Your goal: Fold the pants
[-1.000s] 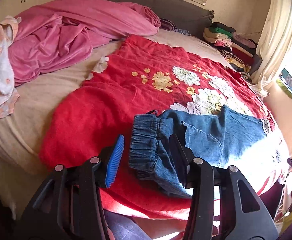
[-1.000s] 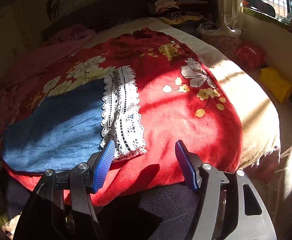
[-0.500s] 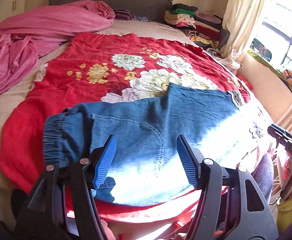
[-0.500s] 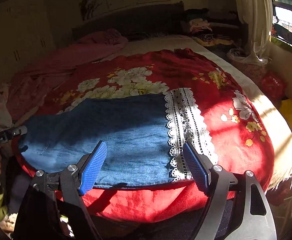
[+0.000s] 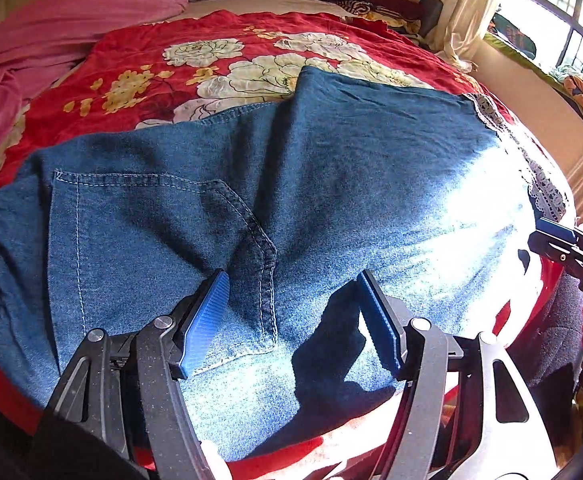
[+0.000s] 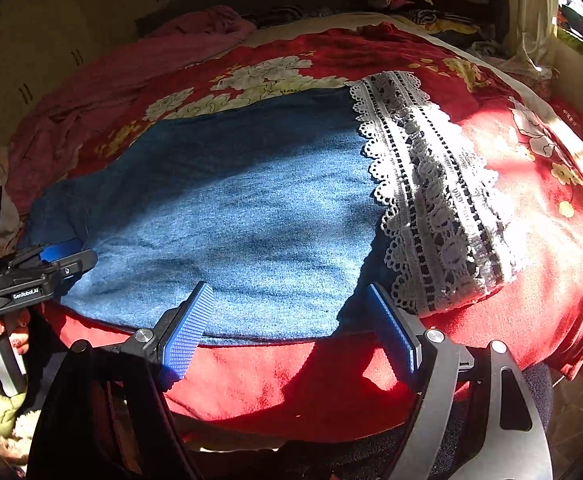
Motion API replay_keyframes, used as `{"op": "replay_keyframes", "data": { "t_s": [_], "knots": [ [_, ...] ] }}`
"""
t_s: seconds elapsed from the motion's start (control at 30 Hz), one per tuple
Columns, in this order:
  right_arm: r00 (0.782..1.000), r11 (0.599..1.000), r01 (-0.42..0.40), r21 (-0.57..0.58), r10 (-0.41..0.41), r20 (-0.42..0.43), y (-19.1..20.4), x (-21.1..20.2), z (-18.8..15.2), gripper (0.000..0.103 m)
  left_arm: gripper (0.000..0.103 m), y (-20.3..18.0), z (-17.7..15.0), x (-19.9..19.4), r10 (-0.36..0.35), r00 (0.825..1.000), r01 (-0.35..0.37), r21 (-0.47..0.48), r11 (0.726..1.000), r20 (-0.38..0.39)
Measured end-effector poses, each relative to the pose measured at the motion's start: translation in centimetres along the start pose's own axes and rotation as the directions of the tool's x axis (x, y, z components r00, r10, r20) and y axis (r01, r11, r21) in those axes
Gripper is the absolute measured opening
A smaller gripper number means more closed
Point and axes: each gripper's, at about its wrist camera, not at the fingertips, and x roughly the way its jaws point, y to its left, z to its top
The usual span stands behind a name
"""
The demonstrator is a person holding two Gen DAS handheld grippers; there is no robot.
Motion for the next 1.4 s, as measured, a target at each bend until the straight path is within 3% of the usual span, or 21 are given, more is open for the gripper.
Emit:
{"op": "replay_keyframes", "data": {
  "t_s": [0.17, 0.27, 0.53, 0.73, 0.9, 1.03, 1.13, 1.27, 1.4],
  "knots": [
    [0.996, 0.999, -0.038, -0.001, 0.038, 0.077, -0.3, -2.8, 0.5, 0.078, 0.064, -0.3, 0.3, -1.3, -0.015, 1.000, 0.015, 0.003, 1.000, 0.000],
    [0.990, 0.999, -0.035, 0.034, 0.030, 0.135, -1.4, -5.1, 1.1, 0.078, 0.067, -0.9, 1.6, -3.5, -0.026, 0.998, 0.025, 0.021, 0.999, 0.058],
    [0.972, 0.985, 0.008, 0.173, -0.048, 0.228, -5.8, -8.1, 0.7, 0.078, 0.071, -4.6, 7.8, -4.7, -0.042, 0.991, 0.025, 0.132, 0.991, 0.127],
    [0.974, 0.975, 0.007, 0.221, -0.056, 0.218, -7.6, -7.7, 0.2, 0.078, 0.072, -9.7, 12.7, -2.3, -0.111, 0.986, 0.079, 0.238, 0.968, 0.124],
    [0.981, 0.962, -0.018, 0.271, -0.035, 0.189, -9.0, -6.2, -0.1, 0.078, 0.072, -13.9, 15.5, 1.0, -0.200, 0.979, 0.173, 0.322, 0.931, 0.051],
    [0.984, 0.958, -0.031, 0.284, -0.020, 0.175, -9.5, -5.0, 0.3, 0.078, 0.073, -16.5, 17.1, 4.6, -0.224, 0.974, 0.217, 0.354, 0.910, -0.021],
    [0.984, 0.957, -0.046, 0.286, -0.005, 0.176, -9.7, -4.3, 0.6, 0.078, 0.073, -18.0, 18.0, 7.0, -0.269, 0.960, 0.277, 0.379, 0.883, -0.074],
    [0.984, 0.954, -0.070, 0.290, 0.018, 0.177, -10.0, -3.6, 1.2, 0.078, 0.073, -19.6, 19.1, 9.4, -0.277, 0.955, 0.295, 0.405, 0.865, -0.104],
    [0.985, 0.948, -0.083, 0.308, 0.032, 0.167, -10.6, -2.7, 1.5, 0.072, 0.073, -20.5, 20.2, 10.9, -0.335, 0.933, 0.357, 0.432, 0.828, -0.130]
  ]
}}
